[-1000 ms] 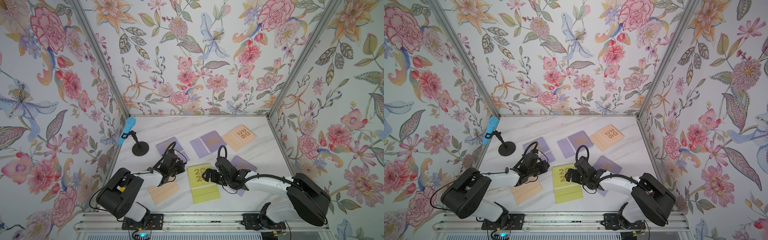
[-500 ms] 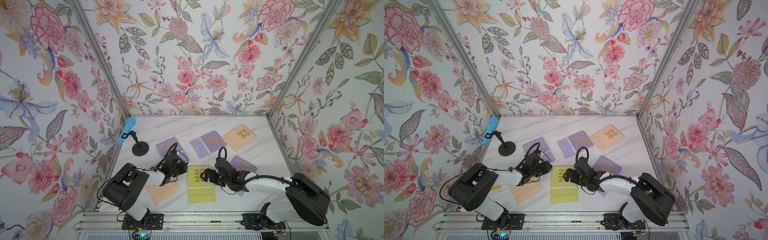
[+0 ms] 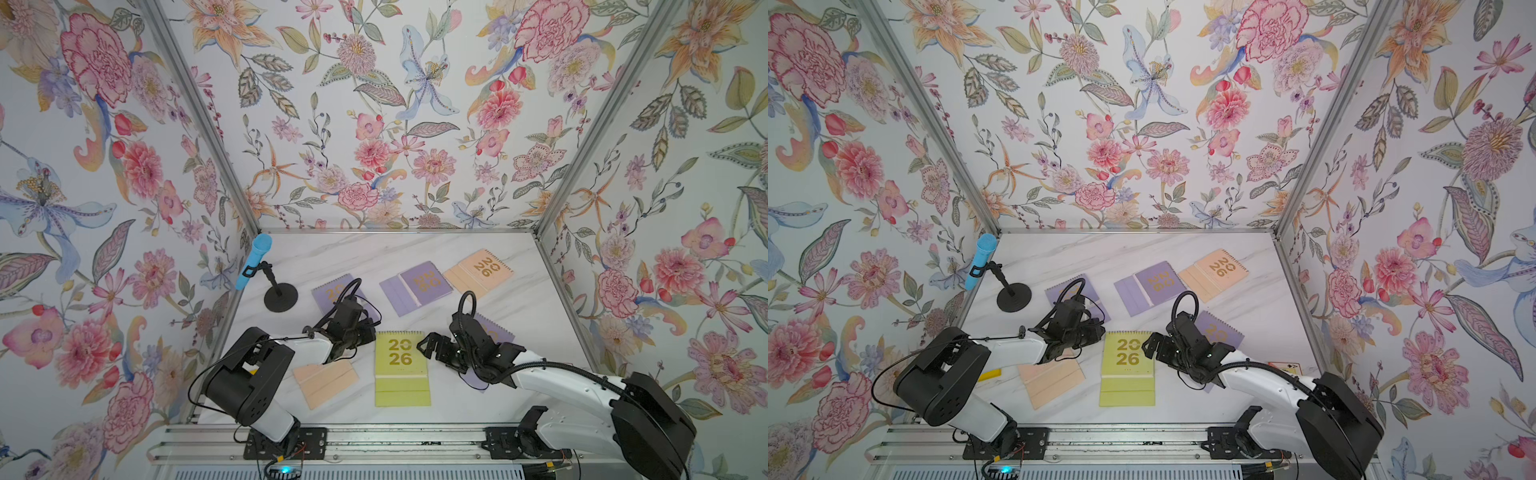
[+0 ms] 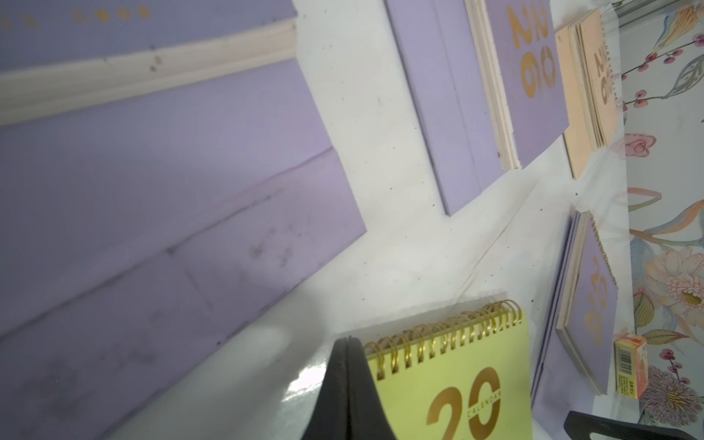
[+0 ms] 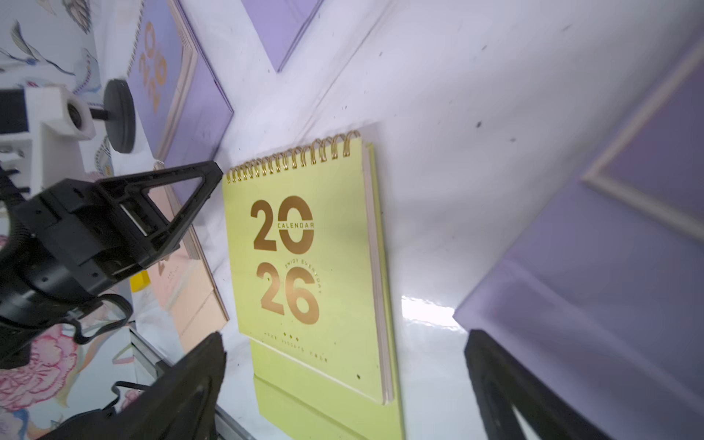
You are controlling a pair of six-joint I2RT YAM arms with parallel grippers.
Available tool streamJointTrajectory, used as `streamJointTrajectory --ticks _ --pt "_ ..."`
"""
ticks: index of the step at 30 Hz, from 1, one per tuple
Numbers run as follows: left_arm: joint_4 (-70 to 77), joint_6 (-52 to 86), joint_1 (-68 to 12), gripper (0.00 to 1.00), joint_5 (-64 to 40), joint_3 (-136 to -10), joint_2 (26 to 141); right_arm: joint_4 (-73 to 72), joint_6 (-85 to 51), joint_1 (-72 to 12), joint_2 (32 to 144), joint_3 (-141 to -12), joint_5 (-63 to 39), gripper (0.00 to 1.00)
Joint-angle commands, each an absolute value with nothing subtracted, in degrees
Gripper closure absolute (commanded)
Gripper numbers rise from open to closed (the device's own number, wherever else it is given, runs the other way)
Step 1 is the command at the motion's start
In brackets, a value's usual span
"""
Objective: Stack the calendars
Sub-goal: Adjust the calendar at the center of the board, then pick up the calendar at the center of the board.
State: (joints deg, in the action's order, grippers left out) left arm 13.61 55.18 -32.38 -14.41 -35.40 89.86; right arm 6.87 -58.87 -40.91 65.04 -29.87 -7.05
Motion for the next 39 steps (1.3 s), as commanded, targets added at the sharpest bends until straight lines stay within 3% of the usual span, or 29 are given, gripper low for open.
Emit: streamJointTrajectory --ticks 1,5,10,15,25,39 --pt "8.5 52.1 -33.8 1.0 -12.5 -41.9 89.0 17.8 -56.5 -32.0 57.9 -28.1 -7.9 0.01" --pt "7.4 51.6 -36.2 1.0 -12.7 -49.0 94.3 24.1 -50.8 -17.4 51.4 -26.1 -13.6 0.01" --pt "6.8 51.4 -41.0 1.0 -13.3 -59.4 103.7 27.6 -41.9 0.9 50.8 -24.3 -23.2 0.01" --pt "6.0 51.9 -45.4 1.0 -14.6 -69.5 113.2 30.2 -35.6 9.6 52.7 -25.0 -25.7 0.01" --pt "1.6 51.5 -50.2 1.0 -17.3 -86.1 126.5 30.1 -30.2 14.6 56.5 -24.5 -29.1 0.01" --pt "2.1 52.9 -51.9 1.0 -19.5 -87.7 130.9 27.6 -29.8 13.8 60.2 -24.4 -30.1 0.01"
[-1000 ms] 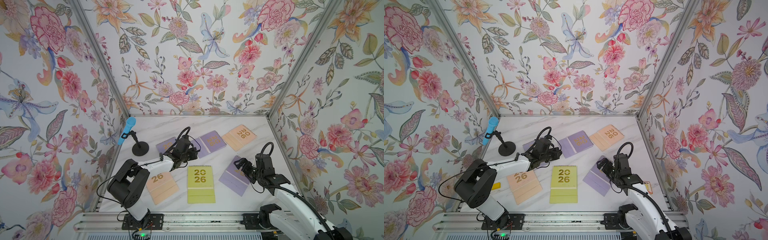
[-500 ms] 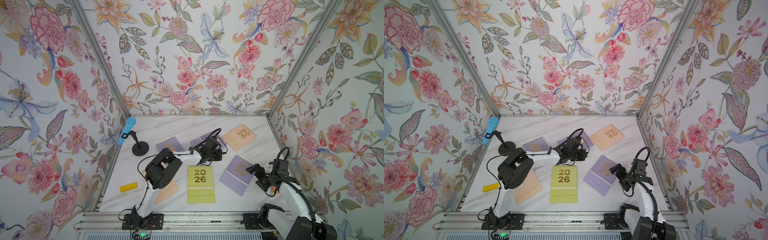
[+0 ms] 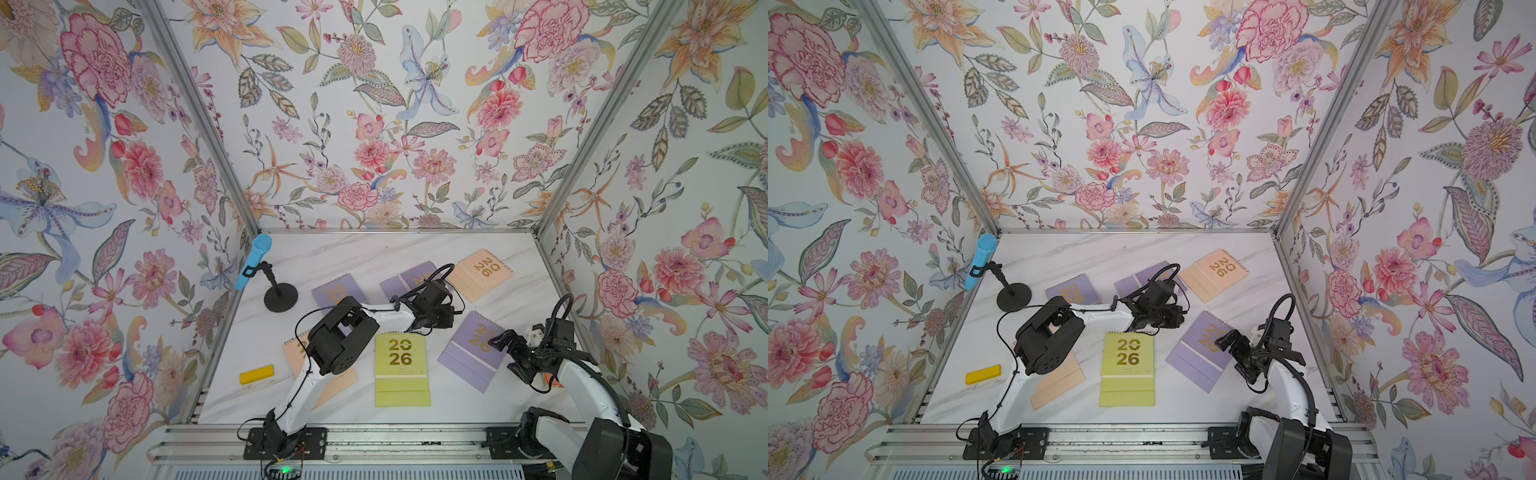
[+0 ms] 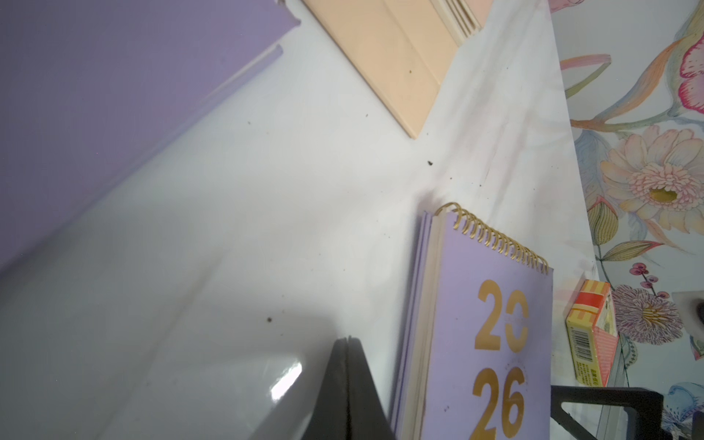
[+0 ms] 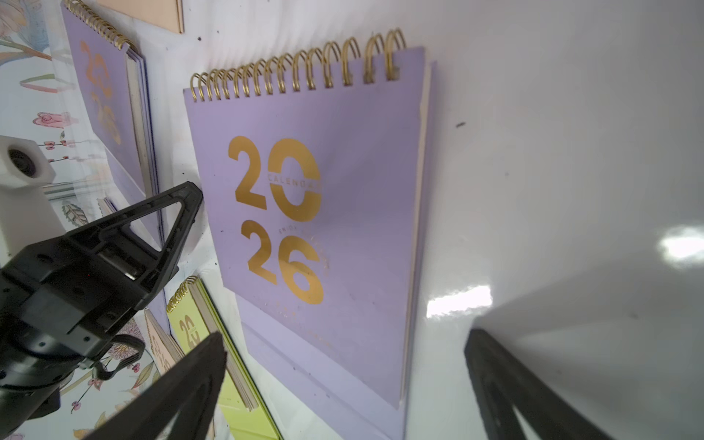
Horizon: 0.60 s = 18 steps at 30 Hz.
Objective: Stack the calendars
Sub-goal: Pick up the calendar at the center of the board.
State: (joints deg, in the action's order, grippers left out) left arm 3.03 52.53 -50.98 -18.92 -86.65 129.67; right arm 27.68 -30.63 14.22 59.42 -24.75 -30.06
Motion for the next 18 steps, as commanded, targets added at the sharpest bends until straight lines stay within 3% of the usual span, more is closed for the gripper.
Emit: streamJointTrajectory --ticks 1,12,18 --pt "2.2 53.0 -52.0 1.0 -19.6 -87.7 131.0 27.2 -30.0 13.8 60.3 -24.4 -29.6 0.01" --pt "4.9 55.6 -53.4 1.0 -22.7 -86.3 133.0 16.0 -35.0 13.1 66.4 -22.0 -40.0 0.01" --pt "8.7 58.2 -53.4 1.0 -23.9 -84.9 133.5 6.1 -41.6 13.3 59.3 -23.3 -49.1 0.01"
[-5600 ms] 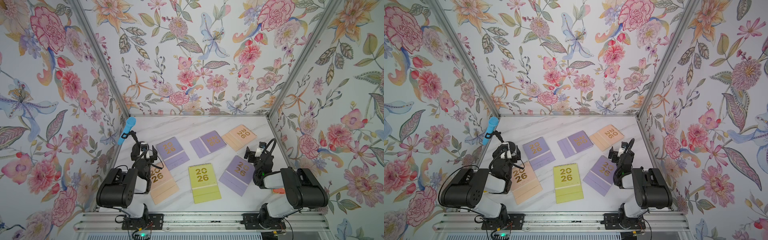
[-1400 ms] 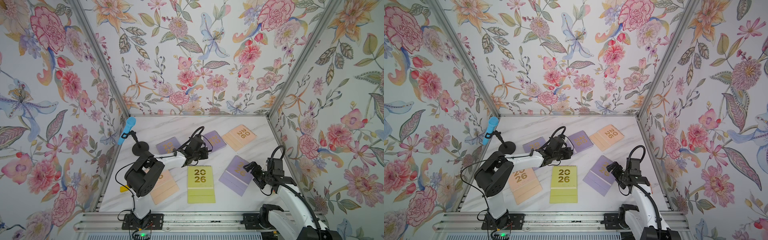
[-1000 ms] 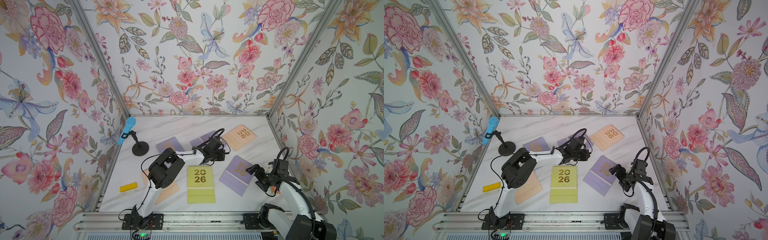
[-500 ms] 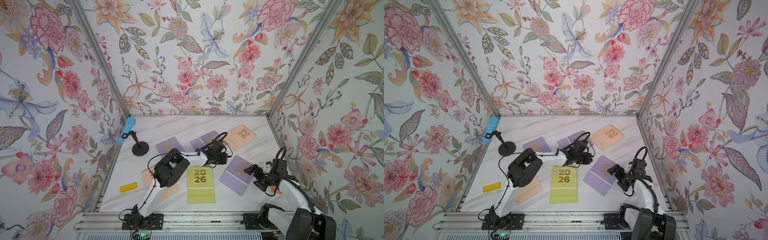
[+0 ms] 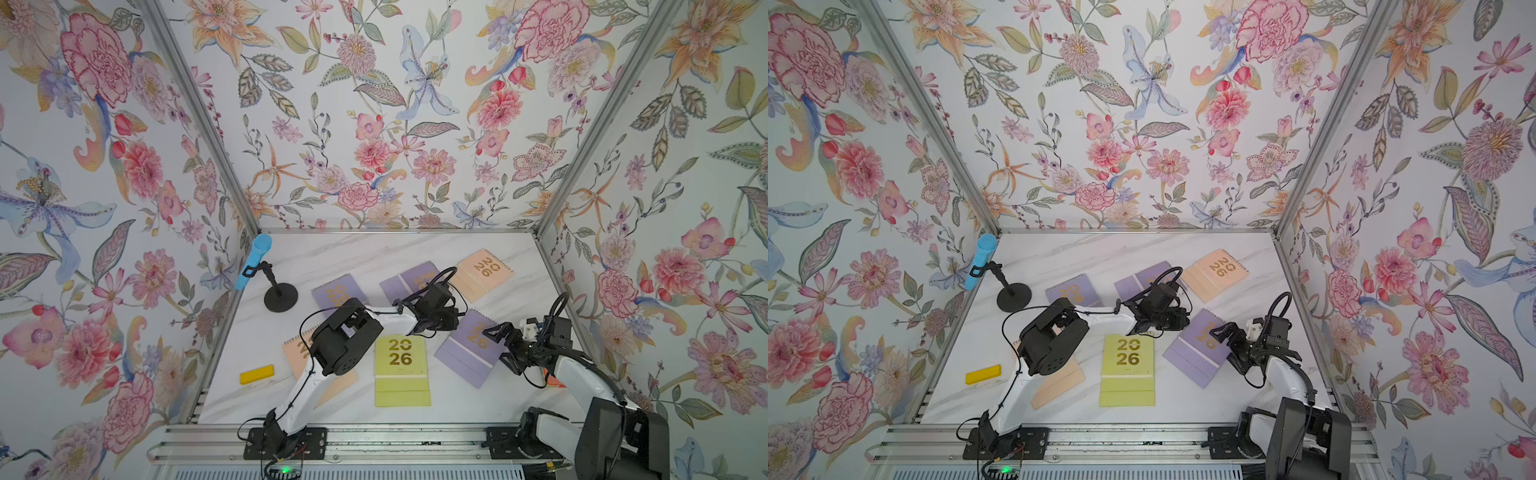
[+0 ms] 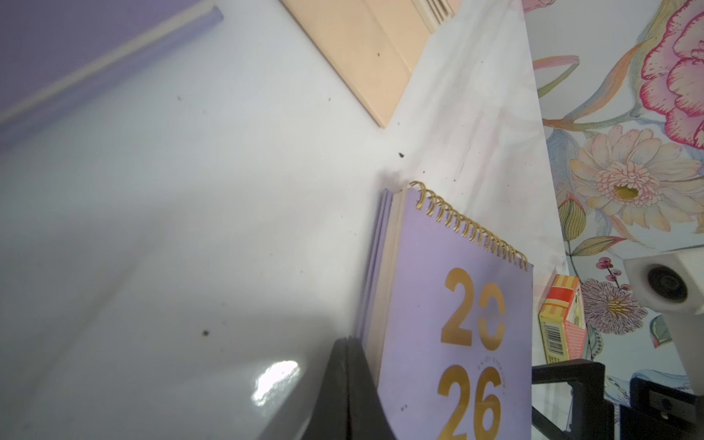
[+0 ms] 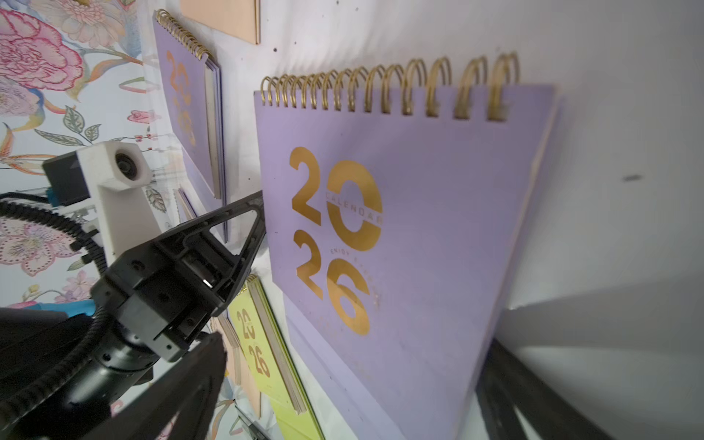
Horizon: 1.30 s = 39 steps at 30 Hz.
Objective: Stack the calendars
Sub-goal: Pick up the calendar at the center of the board.
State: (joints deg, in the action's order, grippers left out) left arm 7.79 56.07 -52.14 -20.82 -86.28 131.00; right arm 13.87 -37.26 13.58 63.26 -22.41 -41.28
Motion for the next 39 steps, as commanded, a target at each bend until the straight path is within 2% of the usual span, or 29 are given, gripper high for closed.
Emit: streamJointTrajectory --ticks 1,3,7,10,17,23,27,31,39 --pt "8.8 58.3 -53.5 1.0 -24.0 -85.0 133.5 6.2 -41.8 13.3 58.0 -24.1 -49.1 0.01" --pt "8.7 58.3 -53.4 1.0 -23.9 -85.5 133.5 6.3 -42.3 14.0 55.8 -25.0 -49.2 0.01" --pt "8.9 58.3 -52.9 1.0 -23.7 -85.4 132.6 8.1 -41.4 15.4 55.6 -24.5 -47.7 0.13" --pt "9.1 58.2 -52.4 1.0 -23.5 -84.9 131.5 9.4 -39.9 15.4 55.9 -23.5 -45.9 0.26" --pt "10.5 58.8 -51.4 1.0 -24.5 -85.0 130.1 13.7 -36.4 14.1 55.7 -23.9 -41.2 0.64" --pt "11.0 58.7 -50.1 1.0 -24.6 -84.3 127.1 16.1 -36.4 9.2 54.2 -26.5 -36.2 0.84" --pt "11.3 58.4 -48.7 1.0 -24.0 -82.1 123.7 18.4 -36.5 5.0 53.5 -29.1 -32.8 0.93" --pt "12.1 57.9 -46.4 1.0 -22.8 -77.6 118.6 20.0 -36.9 1.1 52.4 -31.9 -30.2 0.98" --pt "13.4 57.0 -40.9 1.0 -20.8 -63.8 105.7 21.3 -38.1 -10.3 53.2 -36.9 -24.9 1.0"
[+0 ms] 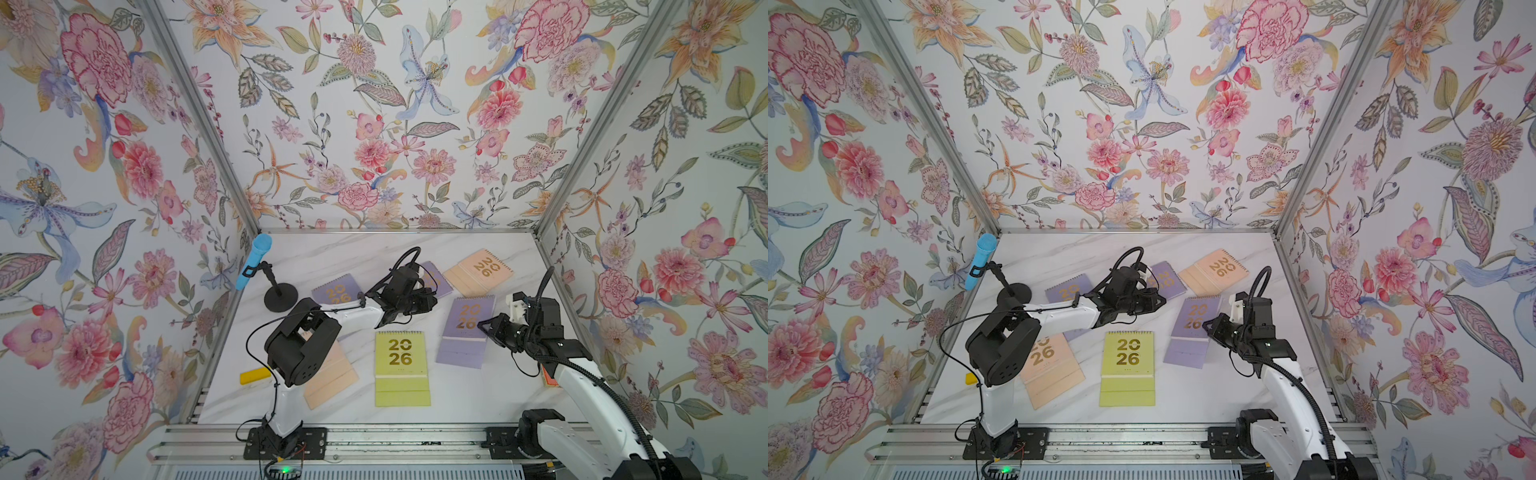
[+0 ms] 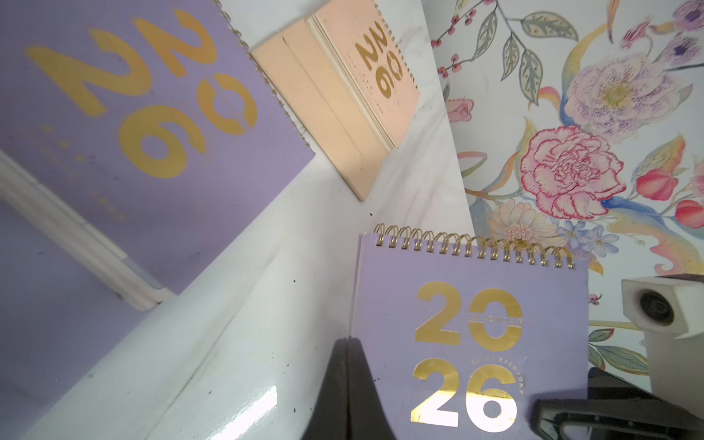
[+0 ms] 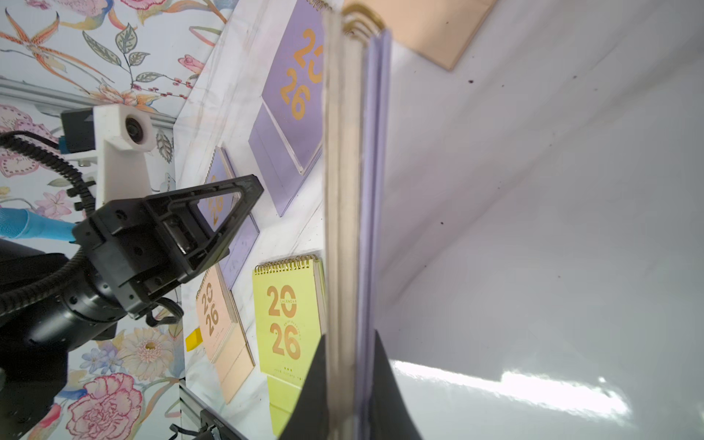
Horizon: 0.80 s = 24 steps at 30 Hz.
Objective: Stack the calendars
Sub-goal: Pick up the calendar at the center of the board, then place the calendar at the calendar.
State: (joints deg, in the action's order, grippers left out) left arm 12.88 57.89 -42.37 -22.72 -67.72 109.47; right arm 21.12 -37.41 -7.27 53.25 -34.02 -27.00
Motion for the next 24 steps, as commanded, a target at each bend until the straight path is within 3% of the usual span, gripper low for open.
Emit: streamJointTrajectory --ticks 1,12,24 --pt "13.2 56.6 -40.3 1.0 -20.5 -62.0 104.1 21.4 -38.2 -11.9 53.6 -37.4 -24.5 1.0" --pt "9.6 53.4 -34.4 1.0 -17.3 -44.4 87.0 13.1 -43.2 -27.0 56.6 -36.7 -22.8 1.0" --pt "9.4 53.2 -33.8 1.0 -15.0 -30.7 79.6 -3.6 -54.3 -37.6 56.3 -26.4 -23.5 1.0"
